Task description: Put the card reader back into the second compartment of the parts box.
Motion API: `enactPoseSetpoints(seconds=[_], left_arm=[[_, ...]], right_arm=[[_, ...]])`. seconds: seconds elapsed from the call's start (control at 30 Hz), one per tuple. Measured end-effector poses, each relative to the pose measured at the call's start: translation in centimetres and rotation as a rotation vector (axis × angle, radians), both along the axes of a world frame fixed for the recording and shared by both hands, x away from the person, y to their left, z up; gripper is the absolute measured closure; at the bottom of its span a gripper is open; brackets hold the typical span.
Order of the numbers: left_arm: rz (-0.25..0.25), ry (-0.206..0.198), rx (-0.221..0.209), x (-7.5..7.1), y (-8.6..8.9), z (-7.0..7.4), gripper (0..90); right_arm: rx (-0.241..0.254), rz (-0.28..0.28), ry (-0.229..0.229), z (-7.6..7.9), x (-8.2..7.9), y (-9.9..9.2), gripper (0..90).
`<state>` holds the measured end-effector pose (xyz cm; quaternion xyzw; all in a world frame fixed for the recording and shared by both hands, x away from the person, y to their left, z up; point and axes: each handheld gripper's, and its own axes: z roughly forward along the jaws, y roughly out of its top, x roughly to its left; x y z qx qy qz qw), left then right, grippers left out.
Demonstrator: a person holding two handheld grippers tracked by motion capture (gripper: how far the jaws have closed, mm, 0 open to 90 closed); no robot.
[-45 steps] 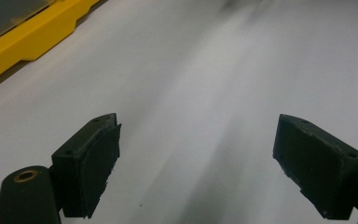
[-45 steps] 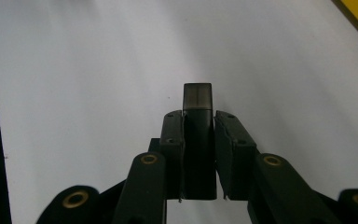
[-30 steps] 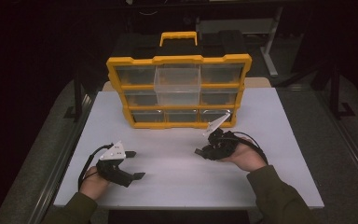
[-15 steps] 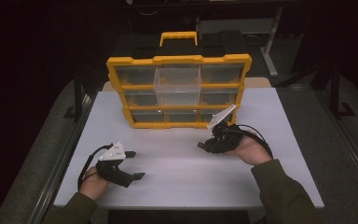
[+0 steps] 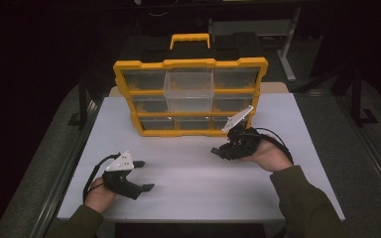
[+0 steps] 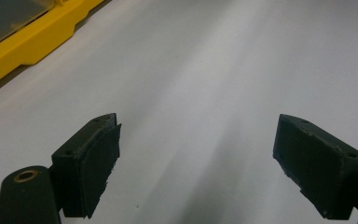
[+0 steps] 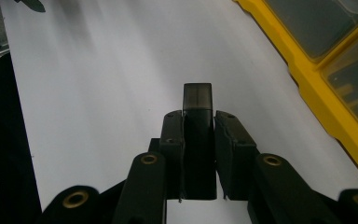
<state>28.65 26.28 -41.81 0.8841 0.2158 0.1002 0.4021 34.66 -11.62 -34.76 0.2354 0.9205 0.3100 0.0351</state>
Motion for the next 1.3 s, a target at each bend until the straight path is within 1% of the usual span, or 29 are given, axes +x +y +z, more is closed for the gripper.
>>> enactPoseSetpoints(seconds=[0.4,0.63,0.8,1.3], left_arm=[[-0.005,-0.006,0.003,-0.1,0.0,0.1,14.6],[-0.005,-0.005,0.001,-0.2,0.1,0.1,14.6],[-0.003,-0.006,-0.002,-0.2,0.1,0.1,14.6],[-0.001,-0.002,-0.010,-0.2,0.1,0.1,14.6]], right_arm=[[0.009,0.009,-0.012,1.9,0.1,-0.3,72.6],[0.014,0.008,-0.018,3.1,0.5,-0.7,72.6],[0.016,0.009,-0.031,4.3,0.7,-0.9,72.6],[0.015,0.014,-0.047,7.5,1.0,-1.7,72.6]])
